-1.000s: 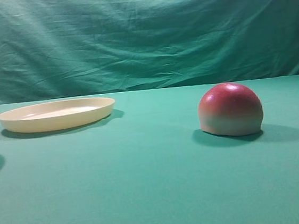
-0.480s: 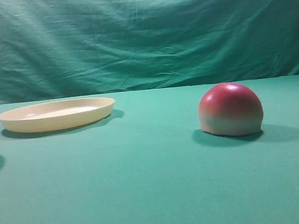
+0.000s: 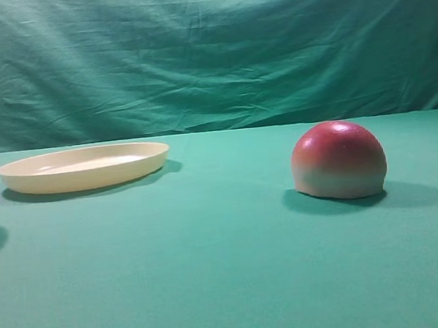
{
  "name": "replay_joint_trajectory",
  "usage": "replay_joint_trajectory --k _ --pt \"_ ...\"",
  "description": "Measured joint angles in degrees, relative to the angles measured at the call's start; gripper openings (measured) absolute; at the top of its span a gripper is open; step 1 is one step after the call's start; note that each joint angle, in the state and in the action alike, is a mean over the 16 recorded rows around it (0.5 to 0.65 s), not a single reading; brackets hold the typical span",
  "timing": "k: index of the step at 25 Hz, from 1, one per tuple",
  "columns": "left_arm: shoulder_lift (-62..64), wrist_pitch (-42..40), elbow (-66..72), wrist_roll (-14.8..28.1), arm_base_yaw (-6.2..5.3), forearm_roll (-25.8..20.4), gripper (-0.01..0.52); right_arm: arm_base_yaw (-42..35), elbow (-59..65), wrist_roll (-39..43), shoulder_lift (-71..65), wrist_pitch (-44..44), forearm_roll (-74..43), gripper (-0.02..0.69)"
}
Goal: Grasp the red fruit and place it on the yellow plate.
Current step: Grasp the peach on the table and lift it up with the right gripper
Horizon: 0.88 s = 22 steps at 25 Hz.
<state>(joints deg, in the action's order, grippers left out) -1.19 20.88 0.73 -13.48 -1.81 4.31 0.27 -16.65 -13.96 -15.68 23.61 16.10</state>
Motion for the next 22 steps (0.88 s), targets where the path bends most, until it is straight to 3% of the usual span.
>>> replay_joint_trajectory --k 13,22 --pt "0.0 0.0 0.0 0.0 0.0 0.0 0.0 1.3 -15.8 -14.2 -25.6 20.3 10.2 0.0" --pt "0.0 0.0 0.0 0.0 0.0 0.0 0.0 11.1 -23.7 -23.7 -39.4 24.8 14.8 0.0"
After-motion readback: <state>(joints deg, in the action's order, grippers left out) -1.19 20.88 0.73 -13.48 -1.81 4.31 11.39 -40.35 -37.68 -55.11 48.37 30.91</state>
